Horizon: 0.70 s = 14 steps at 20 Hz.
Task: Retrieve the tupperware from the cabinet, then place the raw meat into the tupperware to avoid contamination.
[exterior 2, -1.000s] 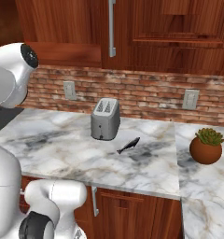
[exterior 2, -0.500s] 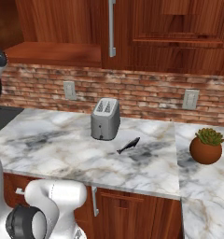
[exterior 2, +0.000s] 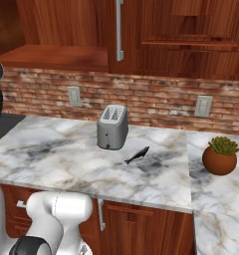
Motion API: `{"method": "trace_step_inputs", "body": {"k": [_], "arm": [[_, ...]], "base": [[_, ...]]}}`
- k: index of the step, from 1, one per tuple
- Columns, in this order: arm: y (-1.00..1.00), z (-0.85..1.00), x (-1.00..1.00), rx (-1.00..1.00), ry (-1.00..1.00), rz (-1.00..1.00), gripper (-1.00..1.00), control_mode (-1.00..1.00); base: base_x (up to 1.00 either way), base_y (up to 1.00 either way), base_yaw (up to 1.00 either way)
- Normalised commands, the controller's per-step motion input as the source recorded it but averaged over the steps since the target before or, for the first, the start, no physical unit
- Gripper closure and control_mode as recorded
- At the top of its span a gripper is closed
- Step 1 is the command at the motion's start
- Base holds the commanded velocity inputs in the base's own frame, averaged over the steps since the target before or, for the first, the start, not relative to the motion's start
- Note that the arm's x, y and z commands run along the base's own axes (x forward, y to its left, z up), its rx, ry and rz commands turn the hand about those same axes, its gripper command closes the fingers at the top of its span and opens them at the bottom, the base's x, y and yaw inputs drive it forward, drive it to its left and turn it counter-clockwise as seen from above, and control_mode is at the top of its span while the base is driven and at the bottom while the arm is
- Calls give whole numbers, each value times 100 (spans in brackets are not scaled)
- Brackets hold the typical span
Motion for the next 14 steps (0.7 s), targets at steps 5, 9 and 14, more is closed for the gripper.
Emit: {"method": "trace_step_inputs", "body": {"k": [5, 9, 14], "arm": [[-37, 9, 15, 4, 2, -37, -100, -100], [-51, 27, 3, 14, 1, -28, -100, -100], [-73, 12, 2, 19, 1, -20, -100, -100]], "base": [[0, 0, 0], [0, 0, 0], [0, 0, 0]]}}
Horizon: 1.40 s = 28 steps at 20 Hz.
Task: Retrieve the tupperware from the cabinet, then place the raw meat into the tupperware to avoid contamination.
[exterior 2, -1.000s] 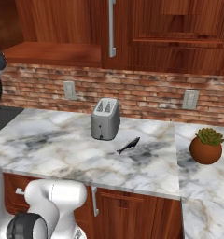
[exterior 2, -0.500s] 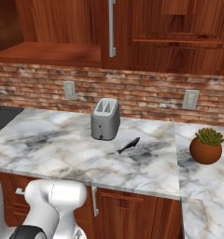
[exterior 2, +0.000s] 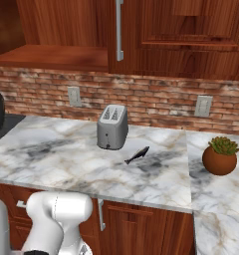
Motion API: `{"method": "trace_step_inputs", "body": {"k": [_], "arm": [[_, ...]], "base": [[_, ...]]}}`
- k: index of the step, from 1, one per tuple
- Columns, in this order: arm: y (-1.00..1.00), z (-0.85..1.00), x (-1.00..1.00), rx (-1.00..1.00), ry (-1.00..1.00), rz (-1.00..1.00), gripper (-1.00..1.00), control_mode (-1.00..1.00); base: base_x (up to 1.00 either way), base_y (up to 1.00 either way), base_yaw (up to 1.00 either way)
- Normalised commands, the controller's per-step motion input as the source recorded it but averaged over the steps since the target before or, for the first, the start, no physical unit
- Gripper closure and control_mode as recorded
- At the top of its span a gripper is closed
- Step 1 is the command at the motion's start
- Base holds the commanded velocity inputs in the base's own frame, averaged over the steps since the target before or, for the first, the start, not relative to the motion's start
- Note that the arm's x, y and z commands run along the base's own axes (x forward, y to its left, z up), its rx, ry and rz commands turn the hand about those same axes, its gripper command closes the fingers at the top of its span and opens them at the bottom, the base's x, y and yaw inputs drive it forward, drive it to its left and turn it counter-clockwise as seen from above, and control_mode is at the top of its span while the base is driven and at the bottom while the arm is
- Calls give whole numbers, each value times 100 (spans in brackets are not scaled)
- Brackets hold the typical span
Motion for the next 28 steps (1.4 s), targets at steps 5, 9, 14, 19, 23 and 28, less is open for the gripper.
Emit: {"method": "trace_step_inputs", "body": {"k": [5, 9, 14, 19, 23, 28], "arm": [[-82, 2, 3, 22, 4, -20, -100, -100], [-74, 0, 4, 23, 5, -24, -100, -100], [-57, 0, 5, 22, 8, -31, -100, -100], [-46, 51, 0, 27, 1, -15, -100, -100], [-55, 34, -1, 26, 0, -19, -100, -100], [-59, 1, -3, 26, 0, -19, -100, -100]], "base": [[0, 0, 0], [0, 0, 0], [0, 0, 0], [0, 0, 0], [0, 0, 0], [0, 0, 0]]}}
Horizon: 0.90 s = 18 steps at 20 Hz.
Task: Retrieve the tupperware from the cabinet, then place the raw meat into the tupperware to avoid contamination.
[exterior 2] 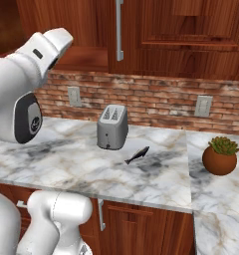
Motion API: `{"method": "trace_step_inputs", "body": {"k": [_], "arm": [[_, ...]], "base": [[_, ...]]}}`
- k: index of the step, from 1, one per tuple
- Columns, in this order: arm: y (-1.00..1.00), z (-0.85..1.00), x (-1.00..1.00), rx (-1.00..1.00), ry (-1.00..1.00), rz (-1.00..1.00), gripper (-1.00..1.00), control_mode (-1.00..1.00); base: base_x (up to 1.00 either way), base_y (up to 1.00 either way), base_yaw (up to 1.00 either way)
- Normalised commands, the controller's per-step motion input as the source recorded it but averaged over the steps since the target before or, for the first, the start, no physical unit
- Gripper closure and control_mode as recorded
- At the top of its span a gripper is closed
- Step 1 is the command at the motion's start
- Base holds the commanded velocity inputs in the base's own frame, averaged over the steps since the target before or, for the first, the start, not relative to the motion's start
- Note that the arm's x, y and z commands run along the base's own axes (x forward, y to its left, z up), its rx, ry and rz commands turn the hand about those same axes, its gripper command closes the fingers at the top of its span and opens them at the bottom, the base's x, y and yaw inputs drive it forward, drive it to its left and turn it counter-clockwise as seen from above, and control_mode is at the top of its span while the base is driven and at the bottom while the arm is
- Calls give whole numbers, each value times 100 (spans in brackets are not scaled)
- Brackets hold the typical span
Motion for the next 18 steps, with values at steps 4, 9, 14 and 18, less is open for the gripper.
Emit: {"method": "trace_step_inputs", "body": {"k": [4, 9, 14, 18], "arm": [[-52, 4, -5, 29, 3, -20, -100, -100], [-50, 0, 0, 29, 4, 2, -100, -100], [-38, -2, -2, 25, 2, 20, -100, -100], [-19, -21, -22, 22, -1, 15, -100, -100]], "base": [[0, 0, 0], [0, 0, 0], [0, 0, 0], [0, 0, 0]]}}
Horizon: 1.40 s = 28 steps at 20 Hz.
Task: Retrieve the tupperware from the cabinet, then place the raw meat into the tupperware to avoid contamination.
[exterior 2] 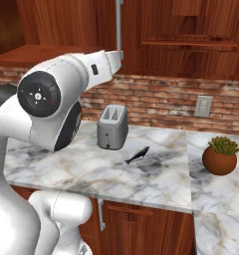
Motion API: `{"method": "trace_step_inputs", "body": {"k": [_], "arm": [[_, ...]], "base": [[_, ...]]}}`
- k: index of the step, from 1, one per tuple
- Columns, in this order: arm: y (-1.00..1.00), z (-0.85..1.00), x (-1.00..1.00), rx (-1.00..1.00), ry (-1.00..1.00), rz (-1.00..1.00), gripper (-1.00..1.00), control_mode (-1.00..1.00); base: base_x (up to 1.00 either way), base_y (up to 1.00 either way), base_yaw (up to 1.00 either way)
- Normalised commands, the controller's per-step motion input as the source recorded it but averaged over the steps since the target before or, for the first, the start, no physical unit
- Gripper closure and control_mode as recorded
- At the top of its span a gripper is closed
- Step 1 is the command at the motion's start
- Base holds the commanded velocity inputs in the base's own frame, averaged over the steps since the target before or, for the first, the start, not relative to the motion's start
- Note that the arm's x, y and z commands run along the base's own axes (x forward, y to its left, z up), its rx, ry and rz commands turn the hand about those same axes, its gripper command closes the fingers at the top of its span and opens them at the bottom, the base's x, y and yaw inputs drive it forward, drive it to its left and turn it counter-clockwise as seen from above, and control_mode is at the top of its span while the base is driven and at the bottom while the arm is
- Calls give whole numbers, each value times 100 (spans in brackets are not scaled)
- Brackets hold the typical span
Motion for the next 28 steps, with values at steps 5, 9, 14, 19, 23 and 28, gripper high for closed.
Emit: {"method": "trace_step_inputs", "body": {"k": [5, 9, 14, 19, 23, 28], "arm": [[-2, -4, -3, 27, -7, 14, -100, -100], [15, 0, -2, 14, -17, 21, -100, -100], [38, 13, -1, 0, -16, 16, -100, -100], [18, 7, 23, 0, 0, 3, -100, -100], [-2, 0, 57, 0, 6, 0, -100, -100], [-15, 2, 45, 3, -6, 0, -100, -100]], "base": [[0, 0, 0], [0, 0, 0], [0, 0, 0], [0, 0, 0], [0, 0, 0], [0, 0, 0]]}}
